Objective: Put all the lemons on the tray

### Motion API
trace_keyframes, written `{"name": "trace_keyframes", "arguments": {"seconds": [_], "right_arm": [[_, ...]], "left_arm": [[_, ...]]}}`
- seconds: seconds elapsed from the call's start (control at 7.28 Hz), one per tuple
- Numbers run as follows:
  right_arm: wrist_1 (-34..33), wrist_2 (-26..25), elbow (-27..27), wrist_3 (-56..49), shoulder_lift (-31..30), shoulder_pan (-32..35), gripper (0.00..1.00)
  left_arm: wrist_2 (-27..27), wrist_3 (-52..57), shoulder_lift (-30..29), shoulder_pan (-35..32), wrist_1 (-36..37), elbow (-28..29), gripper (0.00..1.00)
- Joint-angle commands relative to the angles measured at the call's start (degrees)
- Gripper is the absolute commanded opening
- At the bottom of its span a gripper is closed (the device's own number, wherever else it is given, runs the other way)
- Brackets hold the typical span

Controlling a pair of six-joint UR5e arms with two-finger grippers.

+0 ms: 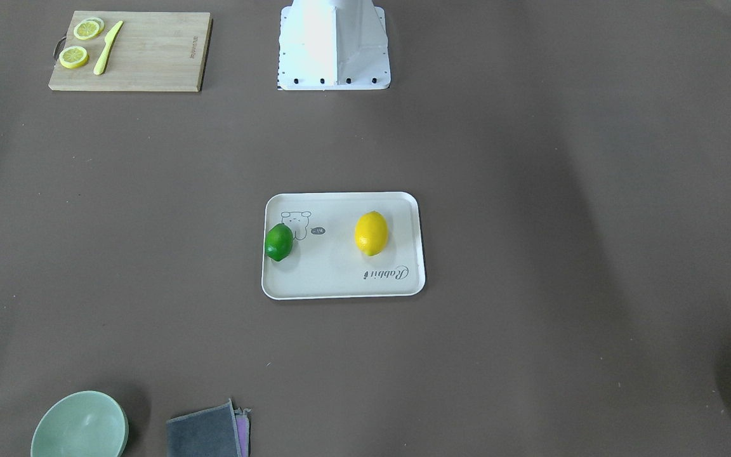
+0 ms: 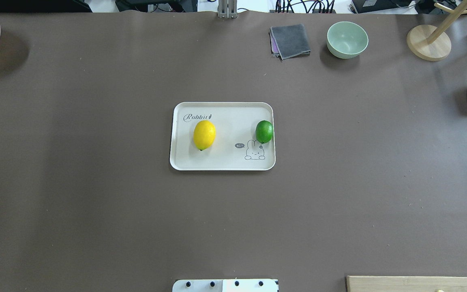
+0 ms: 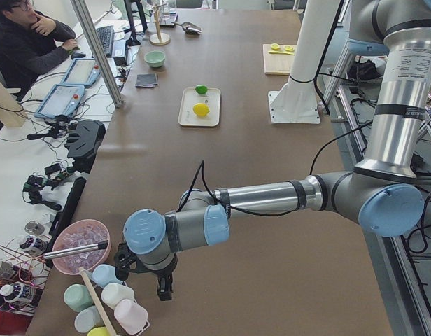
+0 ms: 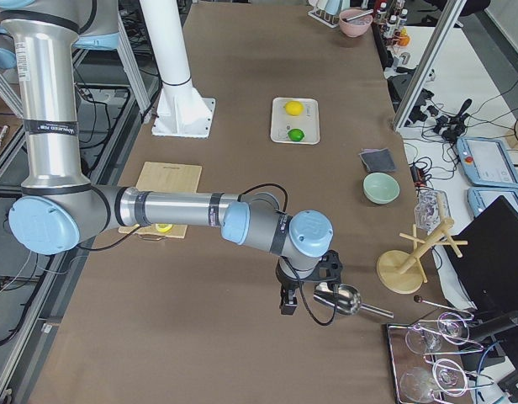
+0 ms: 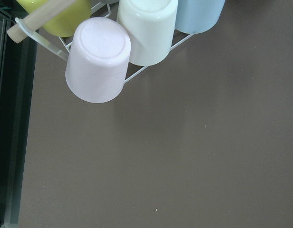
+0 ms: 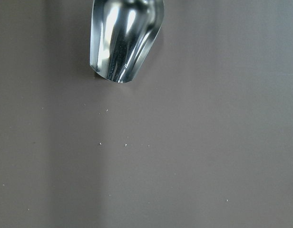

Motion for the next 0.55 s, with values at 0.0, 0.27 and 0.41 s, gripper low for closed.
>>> {"name": "trace_keyframes", "arguments": {"seconds": [0.0, 0.27, 0.41], "right_arm": [[0.01, 0.3, -0.13, 0.44, -0.02, -0.25, 1.0], [0.1, 0.39, -0.13, 0.98, -0.02, -0.95, 1.0], [0.1, 1.34, 0.04, 2.98, 0.33, -1.65, 1.0]], "left_arm": [[0.04, -5.16, -0.2, 0.03, -0.08, -0.64, 0.98], [0.13, -5.34, -0.29, 0.03, -1.13, -0.9, 0.98], [-0.04, -5.09, -0.38, 0.12, -1.39, -1.0, 0.98]]}}
